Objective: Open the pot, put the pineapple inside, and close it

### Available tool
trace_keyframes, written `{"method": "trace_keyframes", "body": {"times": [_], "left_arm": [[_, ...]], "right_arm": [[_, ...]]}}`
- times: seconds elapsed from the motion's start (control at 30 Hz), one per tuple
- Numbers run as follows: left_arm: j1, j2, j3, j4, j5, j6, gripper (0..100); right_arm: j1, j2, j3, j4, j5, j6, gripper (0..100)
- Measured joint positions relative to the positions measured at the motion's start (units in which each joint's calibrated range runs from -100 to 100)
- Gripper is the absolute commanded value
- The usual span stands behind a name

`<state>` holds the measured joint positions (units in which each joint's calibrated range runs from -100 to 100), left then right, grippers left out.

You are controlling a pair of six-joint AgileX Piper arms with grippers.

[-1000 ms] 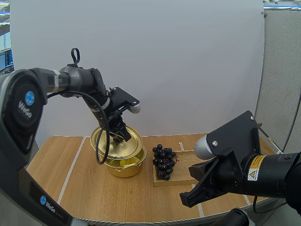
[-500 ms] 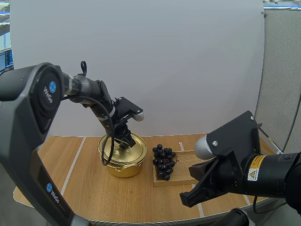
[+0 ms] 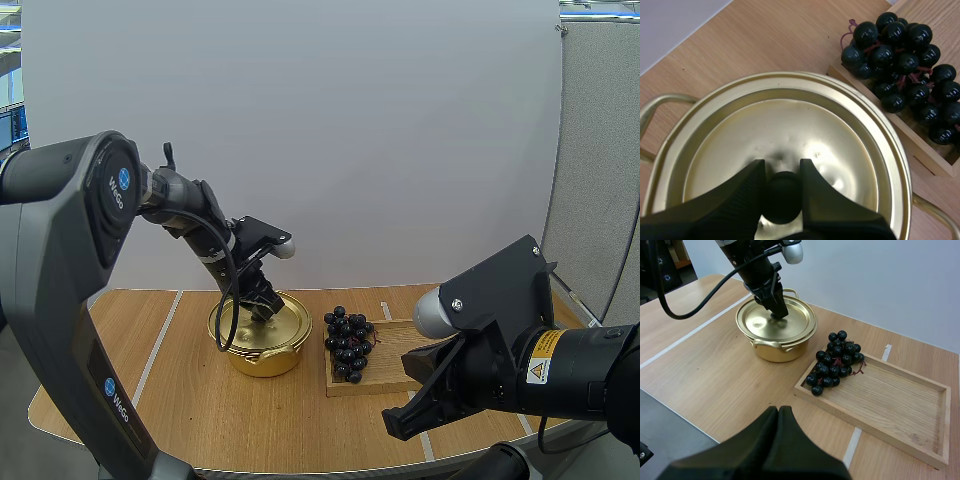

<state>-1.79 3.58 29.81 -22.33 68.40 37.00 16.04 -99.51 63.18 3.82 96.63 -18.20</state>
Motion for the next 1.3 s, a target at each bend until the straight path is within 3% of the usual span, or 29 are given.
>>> {"method": "trace_keyframes", "body": {"times": [0.17,0.63,0.7,0.77,0.87,0.9,1.3], "left_arm": [[1.52,0.8,0.0,-5.82,3.12,5.15,0],[1.52,1.04,0.0,-7.12,3.88,6.91,2],[1.52,1.04,0.0,-7.12,4.02,7.02,15],[1.52,1.04,0.0,-7.12,4.2,7.24,37],[1.52,1.04,0.0,-7.12,5.65,7.77,96],[1.52,1.28,0.0,-7.12,6.96,8.0,100],[1.52,-0.06,0.0,-7.35,13.17,7.99,100]], "right_arm": [[0.0,0.0,0.0,0.0,0.0,0.0,0],[0.0,0.0,0.0,0.0,0.0,0.11,0],[0.0,0.0,0.0,0.0,0.0,0.11,0],[0.0,0.0,0.0,0.0,0.0,0.11,0],[0.0,0.0,0.0,0.0,0.0,0.11,0],[0.0,0.0,0.0,0.0,0.0,0.11,0],[0.0,0.0,0.0,0.0,0.0,0.11,0]]}}
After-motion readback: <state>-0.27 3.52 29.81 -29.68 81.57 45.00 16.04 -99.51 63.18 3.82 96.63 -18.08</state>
